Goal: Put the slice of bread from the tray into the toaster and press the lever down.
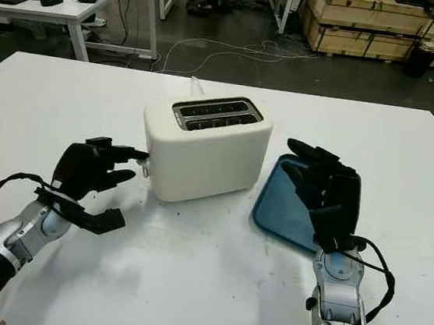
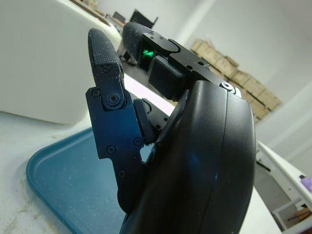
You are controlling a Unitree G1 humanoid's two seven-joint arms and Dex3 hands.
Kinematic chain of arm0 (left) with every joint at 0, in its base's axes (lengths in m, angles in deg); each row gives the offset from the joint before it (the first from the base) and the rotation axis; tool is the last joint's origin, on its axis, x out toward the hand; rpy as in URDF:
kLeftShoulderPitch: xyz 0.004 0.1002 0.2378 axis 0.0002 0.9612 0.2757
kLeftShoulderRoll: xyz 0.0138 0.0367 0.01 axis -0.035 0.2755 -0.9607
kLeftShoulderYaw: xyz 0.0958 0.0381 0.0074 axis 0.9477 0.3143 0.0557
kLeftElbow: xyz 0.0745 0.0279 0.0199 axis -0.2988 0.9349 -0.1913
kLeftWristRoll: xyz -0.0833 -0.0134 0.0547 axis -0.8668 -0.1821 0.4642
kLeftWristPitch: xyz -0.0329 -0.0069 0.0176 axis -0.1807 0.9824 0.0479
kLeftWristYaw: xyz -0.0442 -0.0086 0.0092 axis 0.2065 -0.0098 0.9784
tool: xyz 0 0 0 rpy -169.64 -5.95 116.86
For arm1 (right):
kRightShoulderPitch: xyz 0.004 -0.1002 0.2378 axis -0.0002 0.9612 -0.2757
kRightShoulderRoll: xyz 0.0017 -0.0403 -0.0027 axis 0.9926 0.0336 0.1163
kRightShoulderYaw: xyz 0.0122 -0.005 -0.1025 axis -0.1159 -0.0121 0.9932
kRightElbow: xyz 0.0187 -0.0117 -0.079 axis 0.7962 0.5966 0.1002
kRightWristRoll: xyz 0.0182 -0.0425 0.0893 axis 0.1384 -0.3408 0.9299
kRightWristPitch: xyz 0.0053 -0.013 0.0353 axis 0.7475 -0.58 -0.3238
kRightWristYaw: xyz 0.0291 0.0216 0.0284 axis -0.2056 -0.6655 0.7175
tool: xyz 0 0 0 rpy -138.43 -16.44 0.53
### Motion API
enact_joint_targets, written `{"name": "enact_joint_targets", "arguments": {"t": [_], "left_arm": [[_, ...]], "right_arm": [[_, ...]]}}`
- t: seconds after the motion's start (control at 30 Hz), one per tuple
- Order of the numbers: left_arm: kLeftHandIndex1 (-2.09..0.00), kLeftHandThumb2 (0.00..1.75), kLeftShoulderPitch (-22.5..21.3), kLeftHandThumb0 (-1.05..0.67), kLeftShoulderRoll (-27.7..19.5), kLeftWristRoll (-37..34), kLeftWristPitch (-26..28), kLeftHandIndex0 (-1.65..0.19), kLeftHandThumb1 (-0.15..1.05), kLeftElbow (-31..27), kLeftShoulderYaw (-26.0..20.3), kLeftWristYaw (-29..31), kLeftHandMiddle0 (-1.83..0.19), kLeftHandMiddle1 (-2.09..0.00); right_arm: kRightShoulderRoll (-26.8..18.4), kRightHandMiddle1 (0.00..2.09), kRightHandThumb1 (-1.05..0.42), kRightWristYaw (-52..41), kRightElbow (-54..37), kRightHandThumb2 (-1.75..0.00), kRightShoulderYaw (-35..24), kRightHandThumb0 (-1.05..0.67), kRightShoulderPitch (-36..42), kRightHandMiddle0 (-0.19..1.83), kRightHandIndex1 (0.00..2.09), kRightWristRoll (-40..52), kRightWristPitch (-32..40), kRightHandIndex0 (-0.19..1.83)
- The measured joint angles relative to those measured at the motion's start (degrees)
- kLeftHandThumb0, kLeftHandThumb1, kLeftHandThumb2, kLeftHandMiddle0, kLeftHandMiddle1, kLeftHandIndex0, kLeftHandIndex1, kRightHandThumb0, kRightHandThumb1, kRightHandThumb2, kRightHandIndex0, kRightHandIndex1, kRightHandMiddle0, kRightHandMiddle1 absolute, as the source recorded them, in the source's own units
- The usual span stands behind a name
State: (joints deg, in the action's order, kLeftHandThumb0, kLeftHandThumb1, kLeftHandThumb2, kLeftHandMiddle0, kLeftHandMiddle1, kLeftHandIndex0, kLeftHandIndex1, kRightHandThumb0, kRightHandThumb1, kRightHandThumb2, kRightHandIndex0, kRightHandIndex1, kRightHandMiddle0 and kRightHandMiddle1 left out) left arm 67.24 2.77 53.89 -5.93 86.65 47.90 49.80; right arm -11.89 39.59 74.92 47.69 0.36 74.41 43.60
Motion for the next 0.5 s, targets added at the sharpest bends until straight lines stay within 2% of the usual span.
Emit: {"name": "enact_joint_targets", "arguments": {"t": [0.1,0.23,0.3,0.37,0.5], "left_arm": [[-0.38,0.00,-2.60,-0.25,-2.83,2.65,-0.10,-1.11,0.83,-1.66,1.75,3.51,-0.72,-1.69],[-0.43,0.00,-6.82,-0.24,-4.74,4.88,-1.02,-1.17,0.78,-0.97,3.12,5.84,-0.77,-1.72],[-0.61,0.00,-8.33,-0.23,-5.05,5.04,-2.00,-1.11,0.78,0.09,3.39,5.86,-0.77,-1.71],[-0.72,0.00,-9.69,-0.23,-5.37,5.14,-3.43,-1.06,0.77,1.32,3.73,5.92,-0.79,-1.59],[-0.73,0.01,-11.42,-0.27,-5.91,6.14,-5.32,-1.03,0.78,2.93,4.49,5.91,-0.83,-1.48]], "right_arm": [[0.12,0.00,-0.92,-0.36,0.27,-0.08,0.00,-0.55,-0.01,1.01,0.00,0.19,-0.14,1.16],[0.20,0.00,-0.92,-0.32,0.36,-0.08,-0.02,-0.55,0.00,1.01,0.01,0.09,-0.32,1.17],[0.20,0.00,-0.92,-0.32,0.36,-0.08,-0.04,-0.54,0.00,1.01,0.00,0.10,-0.40,1.17],[0.20,0.00,-0.92,-0.33,0.36,-0.07,-0.04,-0.54,0.00,1.01,0.00,0.11,-0.55,1.16],[0.20,0.00,-0.92,-0.33,0.35,-0.07,-0.05,-0.54,0.00,1.01,0.00,0.13,-0.62,1.17]]}}
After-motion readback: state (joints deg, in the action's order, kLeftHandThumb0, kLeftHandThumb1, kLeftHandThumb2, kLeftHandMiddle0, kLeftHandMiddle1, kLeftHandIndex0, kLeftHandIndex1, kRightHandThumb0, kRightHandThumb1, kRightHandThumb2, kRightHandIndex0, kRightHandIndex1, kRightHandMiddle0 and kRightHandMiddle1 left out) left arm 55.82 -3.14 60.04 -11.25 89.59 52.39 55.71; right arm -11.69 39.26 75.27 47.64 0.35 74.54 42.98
